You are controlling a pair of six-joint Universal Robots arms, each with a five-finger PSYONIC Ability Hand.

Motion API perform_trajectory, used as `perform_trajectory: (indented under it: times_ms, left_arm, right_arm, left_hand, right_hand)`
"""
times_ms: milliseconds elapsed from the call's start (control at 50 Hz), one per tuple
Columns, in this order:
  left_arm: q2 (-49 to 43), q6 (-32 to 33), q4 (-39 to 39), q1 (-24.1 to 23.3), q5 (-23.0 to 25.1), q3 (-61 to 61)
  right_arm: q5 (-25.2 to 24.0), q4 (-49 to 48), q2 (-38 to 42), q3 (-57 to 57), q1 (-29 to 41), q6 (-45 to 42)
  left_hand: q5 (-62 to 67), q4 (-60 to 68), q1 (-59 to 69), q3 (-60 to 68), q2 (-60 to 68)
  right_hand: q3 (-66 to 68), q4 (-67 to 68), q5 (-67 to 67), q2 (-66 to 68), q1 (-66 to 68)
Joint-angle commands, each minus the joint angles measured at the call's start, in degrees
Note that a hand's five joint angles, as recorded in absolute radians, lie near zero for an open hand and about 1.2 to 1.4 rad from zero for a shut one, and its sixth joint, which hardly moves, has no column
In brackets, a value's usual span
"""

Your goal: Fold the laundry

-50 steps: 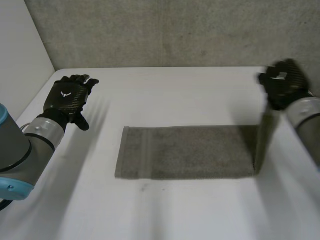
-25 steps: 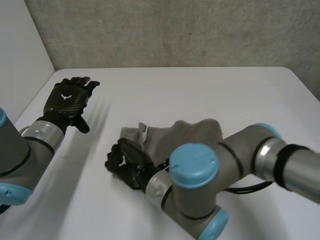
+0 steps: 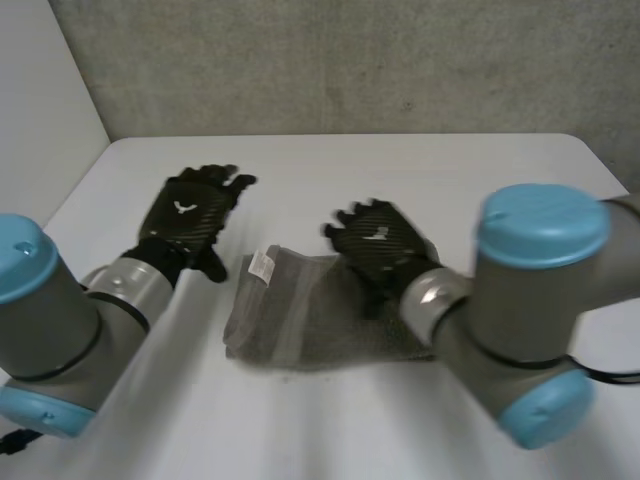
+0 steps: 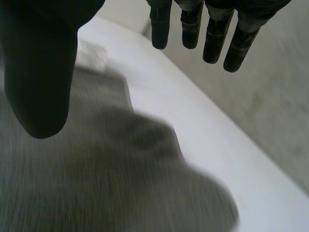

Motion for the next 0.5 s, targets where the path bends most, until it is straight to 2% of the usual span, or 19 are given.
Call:
perform_trajectory:
  times_ms: [20, 80, 160, 200, 220, 240, 260, 300, 320, 360, 380, 400, 500]
  left_arm:
    - [-3.95, -7.44, 0.41, -6.21, 0.66, 2.37]
    - [-6.59, -7.62, 0.41, -8.84, 0.84, 4.22]
    - [-9.15, -7.62, 0.32, -9.30, 0.40, 5.63]
    - [-12.04, -7.54, 0.15, -9.30, -0.04, 7.82]
    - [-12.05, -7.54, 0.15, -9.30, -0.04, 7.83]
    - [-13.27, -7.54, 0.06, -9.12, -0.13, 8.70]
    - [-13.28, -7.54, 0.06, -9.12, -0.13, 8.71]
    - [-15.12, -7.62, -0.03, -7.90, -0.22, 9.58]
    - [-15.13, -7.62, -0.03, -7.89, -0.22, 9.59]
    - [-15.65, -7.54, -0.20, -6.66, -0.13, 9.32]
    - [-15.66, -7.54, -0.21, -6.66, -0.13, 9.32]
    - [-15.66, -7.54, -0.38, -6.40, -0.13, 8.89]
    - [-14.43, -6.40, -1.08, -6.40, -0.22, 7.39]
  right_arm:
    - [-4.22, 0.41, -6.13, 13.36, -11.80, 0.55]
    - [-6.16, -0.64, -6.67, 17.23, -14.36, 0.29]
    - [-6.69, -3.37, -6.58, 20.59, -15.24, 0.20]
    - [-6.60, -7.04, -6.41, 23.21, -15.42, 0.29]
    - [-6.60, -7.06, -6.41, 23.23, -15.42, 0.29]
    - [-6.43, -8.71, -6.23, 24.01, -15.59, 0.29]
    - [-6.43, -8.73, -6.23, 24.02, -15.60, 0.29]
    - [-6.34, -11.35, -5.10, 24.37, -15.68, 0.29]
    - [-6.34, -11.36, -5.09, 24.37, -15.68, 0.29]
    - [-6.17, -12.16, -2.90, 23.76, -15.68, 0.20]
    - [-6.16, -12.16, -2.89, 23.75, -15.68, 0.20]
    - [-6.08, -12.24, -2.63, 23.23, -15.77, 0.29]
    - [-5.73, -12.77, -3.24, 21.39, -15.69, -0.06]
  left_hand:
    - [-1.62, 0.46, -0.02, 0.43, 0.56]
    - [-1.62, 0.46, -0.02, 0.43, 0.56]
    - [-1.62, 0.46, -0.02, 0.43, 0.56]
    - [-1.62, 0.46, -0.02, 0.43, 0.56]
    - [-1.62, 0.46, -0.02, 0.43, 0.56]
    - [-1.62, 0.46, -0.02, 0.43, 0.56]
    - [-1.62, 0.46, -0.02, 0.43, 0.56]
    - [-1.62, 0.46, -0.02, 0.43, 0.56]
    - [-1.62, 0.46, -0.02, 0.43, 0.56]
    - [-1.62, 0.46, -0.02, 0.43, 0.56]
    - [-1.62, 0.46, -0.02, 0.43, 0.56]
    - [-1.62, 0.46, -0.02, 0.43, 0.56]
    - [-1.62, 0.46, -0.02, 0.43, 0.56]
  right_hand:
    - [-1.88, -3.14, -3.22, -2.86, -1.86]
    - [-1.88, -3.14, -3.22, -2.86, -1.86]
    - [-1.46, -2.72, -2.80, -2.44, -1.44]
    - [7.90, 6.64, 6.56, 6.93, 7.93]
    - [7.96, 6.70, 6.62, 6.98, 7.98]
    - [16.78, 15.52, 15.44, 15.81, 16.81]
    - [16.87, 15.61, 15.53, 15.90, 16.90]
    - [37.29, 36.03, 35.95, 36.31, 37.32]
    - [37.39, 36.13, 36.05, 36.42, 37.42]
    - [53.29, 52.03, 51.95, 52.31, 53.32]
    - [53.37, 52.11, 52.03, 52.40, 53.40]
    - [67.97, 66.71, 66.63, 66.99, 68.00]
    - [68.12, 66.86, 66.78, 67.14, 68.14]
